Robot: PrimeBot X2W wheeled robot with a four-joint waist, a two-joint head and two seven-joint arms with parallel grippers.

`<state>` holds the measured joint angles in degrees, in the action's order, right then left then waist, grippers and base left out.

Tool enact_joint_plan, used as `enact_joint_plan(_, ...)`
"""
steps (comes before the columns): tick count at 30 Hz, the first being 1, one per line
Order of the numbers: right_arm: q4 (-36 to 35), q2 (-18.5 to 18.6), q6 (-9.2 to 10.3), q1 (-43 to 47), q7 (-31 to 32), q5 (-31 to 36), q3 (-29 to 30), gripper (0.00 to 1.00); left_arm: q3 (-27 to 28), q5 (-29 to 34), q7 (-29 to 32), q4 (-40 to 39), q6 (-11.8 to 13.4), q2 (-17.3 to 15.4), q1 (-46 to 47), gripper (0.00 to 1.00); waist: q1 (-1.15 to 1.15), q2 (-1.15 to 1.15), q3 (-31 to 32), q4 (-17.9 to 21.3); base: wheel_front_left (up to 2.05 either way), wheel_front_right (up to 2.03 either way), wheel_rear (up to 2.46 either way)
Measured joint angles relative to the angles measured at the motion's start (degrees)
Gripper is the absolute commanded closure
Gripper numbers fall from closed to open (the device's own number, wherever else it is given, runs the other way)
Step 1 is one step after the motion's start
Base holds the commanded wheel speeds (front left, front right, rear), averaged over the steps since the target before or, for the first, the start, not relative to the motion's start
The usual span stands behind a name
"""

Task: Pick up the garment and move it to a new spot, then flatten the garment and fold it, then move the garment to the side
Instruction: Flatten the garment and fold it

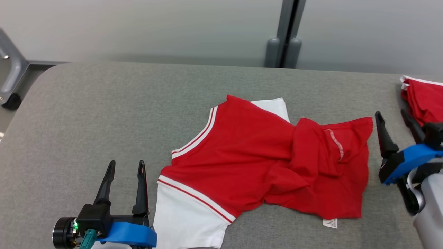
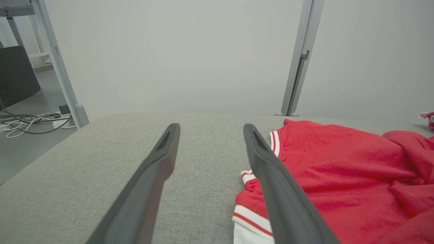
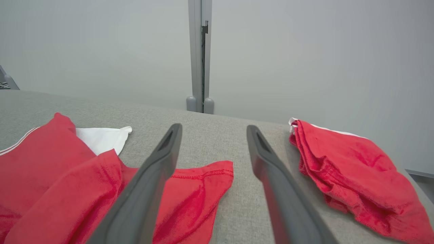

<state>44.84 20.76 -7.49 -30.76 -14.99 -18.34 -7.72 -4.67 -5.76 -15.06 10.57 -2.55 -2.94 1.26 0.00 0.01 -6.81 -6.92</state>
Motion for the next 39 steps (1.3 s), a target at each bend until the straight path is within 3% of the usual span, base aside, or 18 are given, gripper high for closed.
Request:
enact_joint_plan(10,-21.3,-6.0,0.0,16.8,0.0,3.8,5.4,0.0,2.1,0.7,0.0,0.1,-0.3,0.0,-2.0,0.0,0.0,0.0,2.8,4.2,0.0,0.0,0.0)
enact_joint_plan(18,-31.3,-11.5,0.0,28.6,0.0,5.8,7.0,0.0,3.4,1.3,0.0,0.6,-0.6,0.0,-3.5,0.0,0.0,0.0,5.2,5.8,0.0,0.0,0.0)
enact_joint_plan(26,-34.4,-15.2,0.0,35.8,0.0,6.7,7.7,0.0,3.7,1.3,0.0,1.3,-0.9,0.0,-4.0,0.0,-0.01,0.0,5.9,5.8,0.0,0.0,0.0)
enact_joint_plan(34,-34.5,-16.0,0.0,35.7,0.0,7.2,7.4,0.0,3.9,2.6,0.0,2.3,-1.5,0.0,-4.2,0.0,-0.01,-0.01,5.6,6.8,0.0,0.0,0.0)
enact_joint_plan(39,-34.8,-15.9,0.0,34.4,0.0,7.3,7.1,0.0,3.3,3.3,0.0,3.5,-2.5,-0.6,1.0,0.0,0.01,-0.01,4.2,7.4,0.0,0.0,0.0)
